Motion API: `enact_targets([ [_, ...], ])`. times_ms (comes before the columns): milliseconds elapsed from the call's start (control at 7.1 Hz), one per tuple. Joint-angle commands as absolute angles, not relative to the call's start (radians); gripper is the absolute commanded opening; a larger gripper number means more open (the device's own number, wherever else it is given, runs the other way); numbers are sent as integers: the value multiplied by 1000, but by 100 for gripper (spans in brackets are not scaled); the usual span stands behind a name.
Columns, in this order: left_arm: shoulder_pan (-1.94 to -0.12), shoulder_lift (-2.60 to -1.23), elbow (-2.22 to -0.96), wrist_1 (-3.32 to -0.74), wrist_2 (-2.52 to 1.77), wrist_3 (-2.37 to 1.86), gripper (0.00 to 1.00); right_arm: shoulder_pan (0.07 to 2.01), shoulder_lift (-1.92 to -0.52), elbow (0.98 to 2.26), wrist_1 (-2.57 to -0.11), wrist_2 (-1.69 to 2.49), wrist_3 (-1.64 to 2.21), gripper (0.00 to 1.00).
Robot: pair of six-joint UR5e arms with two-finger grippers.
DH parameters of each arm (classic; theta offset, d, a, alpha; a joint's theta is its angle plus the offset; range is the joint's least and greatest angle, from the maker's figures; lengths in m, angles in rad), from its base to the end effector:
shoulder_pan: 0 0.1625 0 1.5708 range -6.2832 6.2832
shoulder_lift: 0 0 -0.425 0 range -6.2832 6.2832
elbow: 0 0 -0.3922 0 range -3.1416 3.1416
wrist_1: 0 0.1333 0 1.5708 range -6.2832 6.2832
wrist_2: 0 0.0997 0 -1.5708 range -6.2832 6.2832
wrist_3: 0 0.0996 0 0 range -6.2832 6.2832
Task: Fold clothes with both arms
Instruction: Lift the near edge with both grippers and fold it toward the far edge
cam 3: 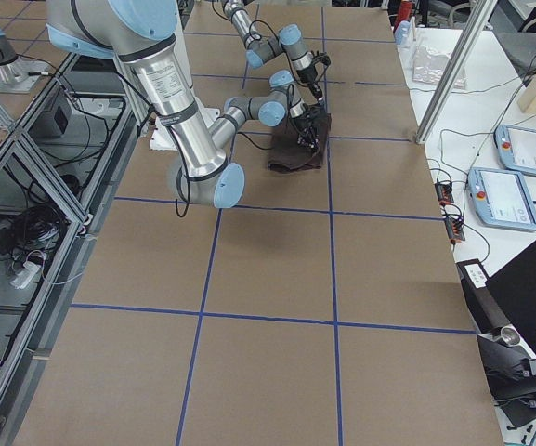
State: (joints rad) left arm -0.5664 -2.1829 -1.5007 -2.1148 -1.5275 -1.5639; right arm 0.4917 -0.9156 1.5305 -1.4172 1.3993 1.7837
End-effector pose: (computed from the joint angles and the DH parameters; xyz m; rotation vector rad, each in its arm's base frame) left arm 0.5292 -0.4996 0.2662 0.3489 1.0441 -0.5262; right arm -0.5630 -0.4720 0.2745 0.2744 -0.7543 0.7333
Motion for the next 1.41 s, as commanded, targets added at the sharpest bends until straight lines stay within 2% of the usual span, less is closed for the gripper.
enact_targets([
  [0, -568, -2194, -1445, -2129, -1525, -1562, 0, 499, -914, 1496, -1407, 1407, 1749, 15],
  [141, -568, -2188, -1445, -2131, -1525, -1484, 99, 499, -913, 1474, -1407, 1401, 1658, 99],
  [563, -655, -2146, -1492, -2154, -1665, -1223, 100, 499, -823, 1505, -1414, 1440, 1577, 100],
  [845, -657, -2135, -1499, -2155, -1669, -1221, 100, 430, -802, 1496, -1417, 1411, 1475, 100],
  [1267, -657, -2134, -1500, -2160, -1669, -1229, 100, 413, -784, 1425, -1417, 1362, 1345, 100],
])
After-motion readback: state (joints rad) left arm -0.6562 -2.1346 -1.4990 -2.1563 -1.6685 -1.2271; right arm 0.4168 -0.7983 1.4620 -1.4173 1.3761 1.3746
